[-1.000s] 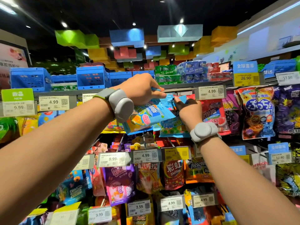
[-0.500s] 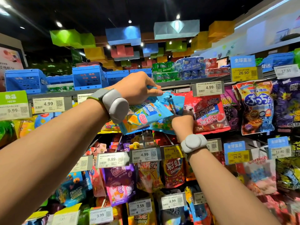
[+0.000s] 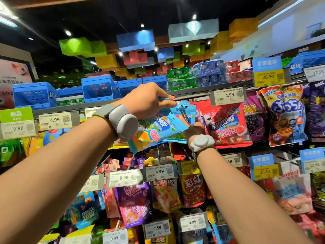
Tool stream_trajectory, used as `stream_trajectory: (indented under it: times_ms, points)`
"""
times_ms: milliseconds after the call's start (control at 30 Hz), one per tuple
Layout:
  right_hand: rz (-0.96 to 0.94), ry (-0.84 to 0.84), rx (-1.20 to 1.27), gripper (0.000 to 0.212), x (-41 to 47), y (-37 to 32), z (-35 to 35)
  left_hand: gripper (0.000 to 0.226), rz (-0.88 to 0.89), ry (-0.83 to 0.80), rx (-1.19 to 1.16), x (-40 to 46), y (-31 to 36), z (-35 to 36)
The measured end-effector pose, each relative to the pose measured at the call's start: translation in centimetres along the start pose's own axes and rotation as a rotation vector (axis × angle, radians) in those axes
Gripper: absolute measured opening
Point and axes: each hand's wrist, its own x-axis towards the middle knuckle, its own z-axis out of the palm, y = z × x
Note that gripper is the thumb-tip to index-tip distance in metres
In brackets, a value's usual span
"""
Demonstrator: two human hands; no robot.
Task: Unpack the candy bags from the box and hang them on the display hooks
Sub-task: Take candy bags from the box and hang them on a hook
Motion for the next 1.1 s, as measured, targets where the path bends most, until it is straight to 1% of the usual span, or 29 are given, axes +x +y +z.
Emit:
stream_trajectory:
  times_ms: [100, 167, 200, 233, 267, 300, 333, 400, 433, 500, 567, 633, 667, 700, 733, 833, 900, 967, 1033, 1100]
  points:
    - [0.002, -0.057, -0.100, 0.044, -0.3, -0.1, -0.3, 0.042, -0.003, 0.002, -0.007, -0.1, 0.1, 0.0]
    - [0.009, -0.063, -0.118, 0.044, -0.9, -0.5, -0.4, 0.043, -0.007, 0.000, -0.013, -0.2, 0.2, -0.1]
    - [0.003, -0.035, -0.109, 0.044, -1.0, -0.4, -0.3, 0.043, -0.013, -0.004, -0.018, -0.2, 0.1, -0.2]
    - [0.013, 0.006, -0.048, 0.047, -0.9, -0.3, -0.3, 0.043, -0.014, -0.010, -0.023, -0.2, 0.1, -0.1]
    - [0.018, 0.018, -0.081, 0.054, -0.8, -0.7, -0.3, 0.042, -0.017, -0.014, -0.027, -0.2, 0.1, -0.2]
    - [-0.069, 0.002, -0.251, 0.061, -0.9, -0.2, -0.3, 0.042, -0.018, -0.014, -0.030, -0.3, 0.1, -0.2]
    - [-0.082, -0.016, -0.274, 0.064, -1.2, -0.5, -0.8, 0.042, -0.021, -0.009, -0.036, -0.4, 0.1, -0.2]
    - [0.000, -0.056, -0.130, 0.056, -1.5, -1.4, -1.2, 0.042, -0.018, 0.007, -0.044, -0.6, 0.3, -0.2]
    - [0.019, -0.068, -0.125, 0.054, -1.5, -1.2, -1.5, 0.041, -0.016, 0.013, -0.037, -0.7, 0.4, -0.2]
    - [-0.018, -0.064, -0.192, 0.048, -2.0, -1.0, -1.8, 0.040, -0.026, 0.025, -0.027, -1.0, 0.6, -0.1]
    - [-0.039, -0.070, -0.169, 0.044, -2.4, -0.6, -2.1, 0.041, -0.040, 0.039, -0.026, -1.2, 0.6, -0.1]
    - [-0.031, -0.128, -0.155, 0.029, -3.3, -0.3, -2.9, 0.045, -0.050, 0.064, -0.021, -1.6, 0.6, 0.3]
    - [-0.021, -0.148, -0.128, 0.021, -3.5, -0.2, -3.1, 0.046, -0.058, 0.081, -0.014, -1.6, 0.5, 0.6]
    - [-0.017, -0.146, -0.100, 0.020, -3.9, -0.1, -3.4, 0.048, -0.065, 0.097, -0.016, -1.9, 0.5, 0.9]
    - [-0.027, -0.145, -0.067, 0.024, -4.5, -0.2, -3.7, 0.049, -0.067, 0.110, -0.031, -2.3, 0.5, 1.4]
    - [-0.091, -0.117, 0.040, 0.044, -6.6, -0.6, -4.5, 0.053, -0.040, 0.121, -0.121, -3.2, 0.1, 2.8]
    - [-0.115, -0.121, 0.150, 0.051, -7.5, -0.7, -4.9, 0.057, -0.030, 0.137, -0.108, -3.7, -0.1, 3.7]
    - [-0.114, -0.174, 0.293, 0.044, -8.7, -0.9, -5.4, 0.060, -0.041, 0.188, -0.125, -4.3, -0.2, 4.4]
    - [-0.122, -0.224, 0.405, 0.035, -9.8, -1.0, -5.8, 0.061, -0.044, 0.257, -0.192, -4.8, 0.0, 4.6]
    - [-0.136, -0.246, 0.456, 0.037, -11.1, -1.1, -6.1, 0.058, -0.060, 0.303, -0.242, -5.3, -0.1, 4.8]
